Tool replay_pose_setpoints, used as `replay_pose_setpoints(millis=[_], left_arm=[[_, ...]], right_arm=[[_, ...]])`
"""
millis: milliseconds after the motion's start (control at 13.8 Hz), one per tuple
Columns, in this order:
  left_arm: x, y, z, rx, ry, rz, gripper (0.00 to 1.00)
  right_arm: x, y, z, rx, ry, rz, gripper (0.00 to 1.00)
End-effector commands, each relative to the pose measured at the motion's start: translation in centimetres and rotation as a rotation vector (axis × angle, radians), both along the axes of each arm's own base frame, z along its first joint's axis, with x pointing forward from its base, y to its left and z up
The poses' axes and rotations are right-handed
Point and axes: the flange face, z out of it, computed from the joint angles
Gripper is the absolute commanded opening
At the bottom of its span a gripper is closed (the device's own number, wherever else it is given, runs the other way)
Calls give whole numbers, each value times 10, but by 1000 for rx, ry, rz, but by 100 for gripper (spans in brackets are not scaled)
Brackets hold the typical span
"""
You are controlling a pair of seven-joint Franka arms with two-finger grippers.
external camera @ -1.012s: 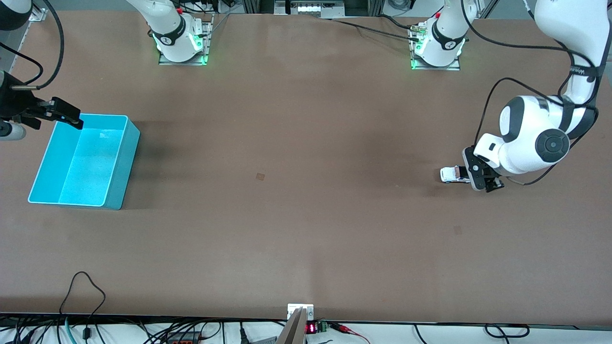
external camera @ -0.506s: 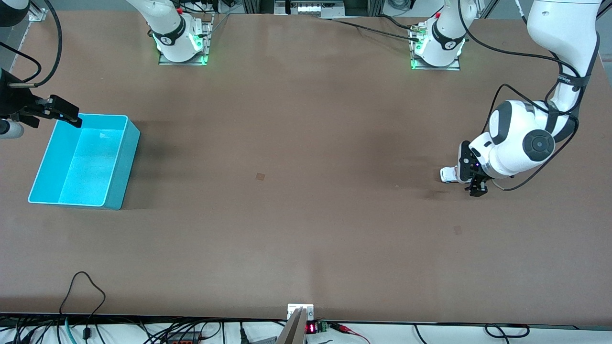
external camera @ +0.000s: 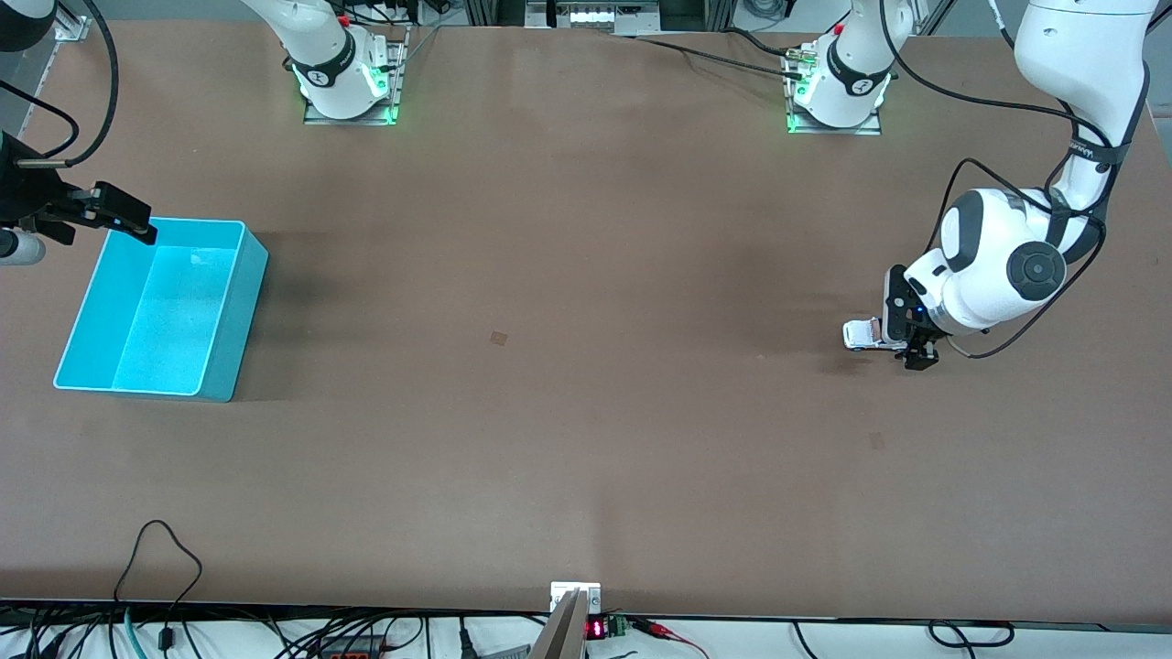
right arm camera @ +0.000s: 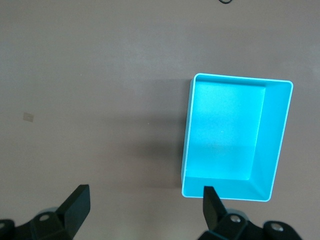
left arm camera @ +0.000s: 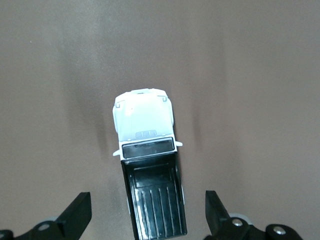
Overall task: Wind and store white jeep toy
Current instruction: 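Lower the left gripper and close it on the white jeep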
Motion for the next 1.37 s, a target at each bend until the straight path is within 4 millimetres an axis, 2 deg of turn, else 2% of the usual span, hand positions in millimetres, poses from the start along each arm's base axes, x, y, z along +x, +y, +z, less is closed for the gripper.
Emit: replay_pose_setpoints(millis=[0, 578, 795, 1084, 1301], left_arm=[[-9, -1, 2, 4, -31, -24, 100], [-17, 5, -7, 2, -28, -20, 98], [-20, 4, -11, 0, -23, -22, 86], [-19, 4, -11, 0, -37, -23, 75], [-19, 4, -12, 0, -37, -26, 61]], right_arm=[[-4, 2, 4, 5, 10, 2, 100], [-6, -1, -1, 13, 24, -6, 100], [-6, -2, -1, 13, 25, -10, 100], [-5, -1, -1, 13, 24, -13, 100], [-4, -3, -3, 13, 25, -19, 100]])
